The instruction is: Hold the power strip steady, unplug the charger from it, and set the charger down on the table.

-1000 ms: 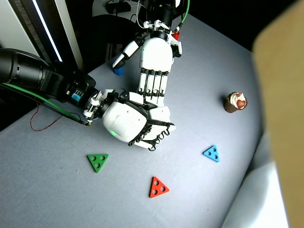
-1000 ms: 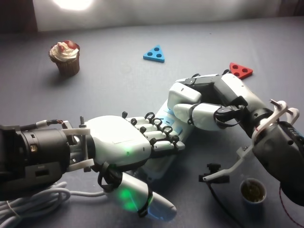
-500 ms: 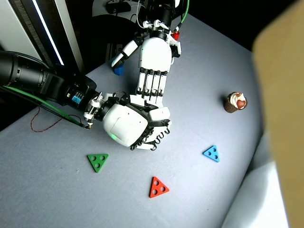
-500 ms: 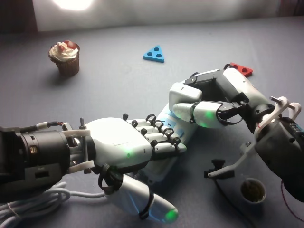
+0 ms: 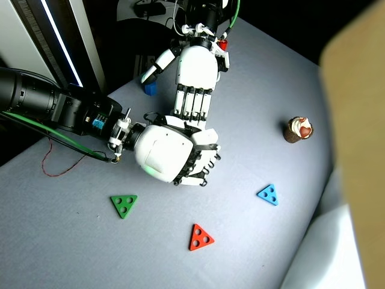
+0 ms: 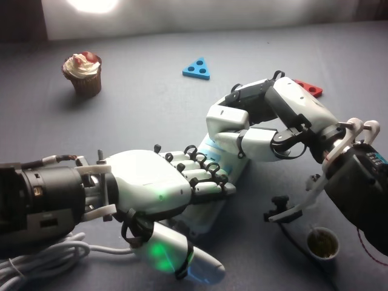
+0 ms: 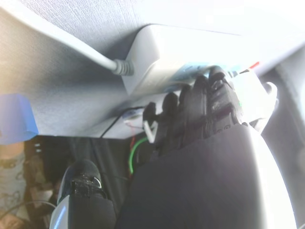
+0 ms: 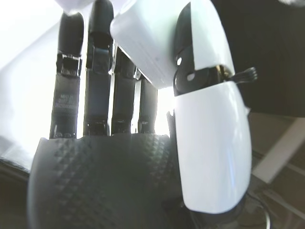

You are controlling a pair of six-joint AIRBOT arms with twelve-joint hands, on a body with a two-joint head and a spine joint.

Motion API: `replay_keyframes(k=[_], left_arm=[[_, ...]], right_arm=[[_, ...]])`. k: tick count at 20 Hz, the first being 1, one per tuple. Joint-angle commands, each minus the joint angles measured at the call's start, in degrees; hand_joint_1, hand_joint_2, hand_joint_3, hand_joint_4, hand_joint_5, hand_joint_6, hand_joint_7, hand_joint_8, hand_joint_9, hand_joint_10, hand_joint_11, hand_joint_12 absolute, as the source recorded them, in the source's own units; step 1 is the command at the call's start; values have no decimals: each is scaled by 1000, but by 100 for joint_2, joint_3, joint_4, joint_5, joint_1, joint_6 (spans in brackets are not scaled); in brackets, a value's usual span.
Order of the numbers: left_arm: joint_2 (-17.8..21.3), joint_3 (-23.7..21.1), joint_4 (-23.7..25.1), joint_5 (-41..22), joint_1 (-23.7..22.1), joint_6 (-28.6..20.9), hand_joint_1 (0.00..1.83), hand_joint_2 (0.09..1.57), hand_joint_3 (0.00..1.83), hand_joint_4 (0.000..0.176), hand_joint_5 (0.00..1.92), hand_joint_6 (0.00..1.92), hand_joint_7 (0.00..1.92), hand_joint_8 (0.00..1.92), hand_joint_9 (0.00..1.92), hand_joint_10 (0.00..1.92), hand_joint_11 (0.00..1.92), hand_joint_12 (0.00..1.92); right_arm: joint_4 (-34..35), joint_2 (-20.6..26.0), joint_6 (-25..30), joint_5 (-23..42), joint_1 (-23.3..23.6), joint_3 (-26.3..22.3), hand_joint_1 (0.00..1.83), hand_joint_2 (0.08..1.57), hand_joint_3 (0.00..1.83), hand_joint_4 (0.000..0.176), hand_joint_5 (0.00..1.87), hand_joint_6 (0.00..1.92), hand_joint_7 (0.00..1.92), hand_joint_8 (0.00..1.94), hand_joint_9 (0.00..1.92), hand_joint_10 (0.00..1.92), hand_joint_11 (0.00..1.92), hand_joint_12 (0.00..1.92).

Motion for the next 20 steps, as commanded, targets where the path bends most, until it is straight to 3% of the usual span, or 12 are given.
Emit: replay_keyframes(k=[1, 2, 4, 6, 16, 20], left_arm=[[-89, -20, -68, -27, 76, -230, 0, 986, 0, 0, 54, 0, 53, 0, 49, 0, 43, 63], [-120, -6, -69, -71, 144, -320, 0, 991, 2, 0, 56, 1, 52, 0, 46, 0, 43, 63], [-146, -8, -70, -76, 181, -341, 0, 991, 2, 0, 56, 1, 52, 0, 46, 0, 43, 63], [-166, -14, -64, -48, 193, -340, 0, 985, 0, 0, 71, 7, 68, 8, 54, 4, 44, 63], [-203, 0, -52, -19, 236, -339, 0, 994, 3, 0, 70, 0, 73, 1, 62, 1, 57, 70], [-204, -7, -73, -27, 256, -343, 0, 989, 0, 0, 85, 6, 88, 6, 73, 4, 67, 74]], right_arm=[[-682, 8, 320, 677, 134, -46, 1256, 1037, 0, 8, 1144, 633, 1197, 694, 1202, 3, 580, 1044], [-710, 8, 320, 692, 134, -43, 1255, 1036, 0, 23, 1132, 692, 1213, 629, 1193, 0, 578, 1044], [-782, 8, 320, 813, 134, -28, 1255, 1036, 0, 23, 1132, 692, 1213, 629, 1193, 0, 578, 1044], [-823, 10, 320, 843, 150, -24, 1252, 1035, 1, 40, 1156, 691, 1188, 630, 1177, 0, 608, 963], [-822, 73, 320, 1121, 208, 20, 1249, 1041, 1, 41, 1132, 732, 1185, 634, 1178, 1, 635, 927], [-821, 133, 323, 1142, 261, -8, 1257, 1025, 0, 38, 1168, 655, 1238, 556, 1194, 2, 659, 922]])
